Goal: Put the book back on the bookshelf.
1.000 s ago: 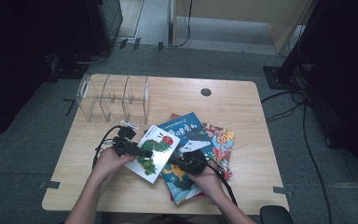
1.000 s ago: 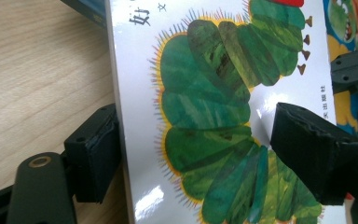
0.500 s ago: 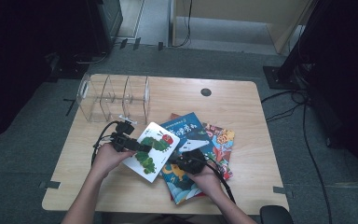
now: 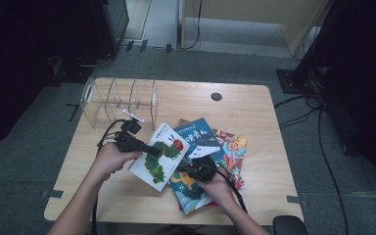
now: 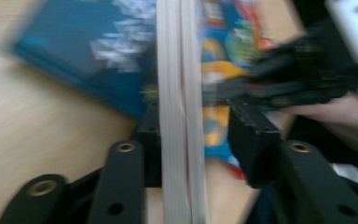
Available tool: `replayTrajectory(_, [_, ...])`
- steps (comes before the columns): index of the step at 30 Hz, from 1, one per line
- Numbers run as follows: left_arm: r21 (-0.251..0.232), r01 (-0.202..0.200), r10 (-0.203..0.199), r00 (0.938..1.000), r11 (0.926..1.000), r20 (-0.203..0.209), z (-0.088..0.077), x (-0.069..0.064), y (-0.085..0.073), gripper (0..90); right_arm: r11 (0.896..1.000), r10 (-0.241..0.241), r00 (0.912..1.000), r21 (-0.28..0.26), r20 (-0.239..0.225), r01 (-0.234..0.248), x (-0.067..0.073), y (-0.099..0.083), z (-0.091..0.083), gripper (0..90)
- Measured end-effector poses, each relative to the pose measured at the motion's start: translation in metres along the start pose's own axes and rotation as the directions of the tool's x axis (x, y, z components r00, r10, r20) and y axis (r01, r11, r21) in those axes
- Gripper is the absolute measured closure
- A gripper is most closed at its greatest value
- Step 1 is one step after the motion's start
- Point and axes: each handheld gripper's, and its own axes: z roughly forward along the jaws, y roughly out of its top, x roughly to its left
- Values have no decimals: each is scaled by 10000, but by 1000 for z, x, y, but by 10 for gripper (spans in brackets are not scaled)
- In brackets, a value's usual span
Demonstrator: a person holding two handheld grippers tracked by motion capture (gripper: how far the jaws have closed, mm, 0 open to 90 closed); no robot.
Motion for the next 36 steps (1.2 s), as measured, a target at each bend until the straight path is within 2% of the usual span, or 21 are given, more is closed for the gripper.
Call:
replayTrajectory(1, [285, -273, 291, 9974, 9992, -662, 3, -6, 4, 604, 10000, -66, 10000, 6, 25, 66, 0, 0, 0, 900])
replayTrajectory(3, [571, -362, 433, 9908, 9977, -1281, 6, -10, 9, 633, 10000, -91, 9999, 11, 59, 91, 0, 0, 0, 900])
replayTrajectory(4, [722, -489, 586, 9884, 9962, -1398, 7, -11, 12, 641, 10000, -86, 9999, 0, 56, 86, 0, 0, 0, 900])
replayTrajectory(6, [854, -633, 745, 9879, 9943, -1357, 8, -13, 18, 658, 10000, -70, 10000, 28, 51, 70, 0, 0, -1, 900])
replayTrajectory(8, [1175, -955, 1118, 9837, 9885, -1411, 12, -18, 23, 663, 9999, -123, 9999, 18, 45, 123, 0, 0, -1, 900])
replayTrajectory(9, [1325, -995, 1176, 9837, 9862, -1361, 13, -19, 25, 674, 9999, -163, 9999, 28, 55, 163, 0, 0, -1, 900])
replayTrajectory(10, [1567, -1103, 1306, 9834, 9815, -1260, 16, -21, 27, 689, 9999, -160, 9999, -4, 66, 160, 0, 0, 0, 900])
replayTrajectory(11, [1709, -1258, 1486, 9806, 9772, -1280, 18, -22, 29, 699, 9998, -175, 9998, -12, 83, 175, 1, 0, 0, 900])
replayTrajectory(14, [1917, -1501, 1729, 9790, 9699, -1082, 17, -26, 33, 741, 9997, -248, 9996, -2, 96, 248, 1, 0, 0, 899])
replayTrajectory(15, [1960, -1545, 1769, 9789, 9684, -1025, 16, -28, 34, 774, 9996, -268, 9996, -29, 74, 268, 1, 0, 0, 852])
replayTrajectory(17, [2445, -1588, 2000, 9677, 9566, -1537, 16, -32, 35, 779, 9992, -377, 9992, -137, 143, 379, 1, 0, 0, 822])
replayTrajectory(19, [2636, -1518, 1987, 9666, 9526, -1617, 16, -33, 35, 781, 9990, -423, 9989, -132, 203, 426, 1, 0, -1, 824])
replayTrajectory(21, [2680, -1629, 2152, 9600, 9496, -1790, 14, -33, 35, 781, 9990, -426, 9987, -156, 282, 430, -1, 0, -2, 795])
replayTrajectory(24, [2622, -1664, 2215, 9550, 9506, -1971, 6, -33, 35, 781, 9988, -404, 9982, -265, 439, 416, -4, -1, -5, 709])
replayTrajectory(27, [2399, -1779, 2321, 9473, 9544, -2208, -3, -33, 35, 780, 9988, -386, 9972, -285, 642, 405, -6, -1, -5, 630])
replayTrajectory(29, [2295, -1904, 2450, 9394, 9545, -2396, -9, -34, 35, 780, 9978, -580, 9936, -249, 968, 607, -6, -1, -6, 577])
replayTrajectory(31, [2266, -1789, 2348, 9393, 9574, -2503, -15, -33, 35, 781, 9969, -725, 9895, -206, 1251, 756, -6, -2, -6, 529])
replayTrajectory(32, [2272, -1681, 2253, 9401, 9592, -2559, -17, -32, 35, 781, 9971, -703, 9895, -191, 1262, 733, -7, -2, -6, 510])
replayTrajectory(33, [2201, -1560, 2138, 9390, 9629, -2695, -19, -31, 35, 780, 9972, -701, 9897, -185, 1250, 729, -7, -2, -6, 499])
replayTrajectory(35, [2207, -1397, 2017, 9356, 9653, -2898, -24, -28, 35, 780, 9964, -806, 9884, -162, 1287, 833, -6, -2, -5, 478])
replayTrajectory(36, [2192, -1302, 1921, 9373, 9670, -2908, -26, -26, 34, 780, 9959, -871, 9872, -108, 1337, 893, -5, -2, -5, 474])
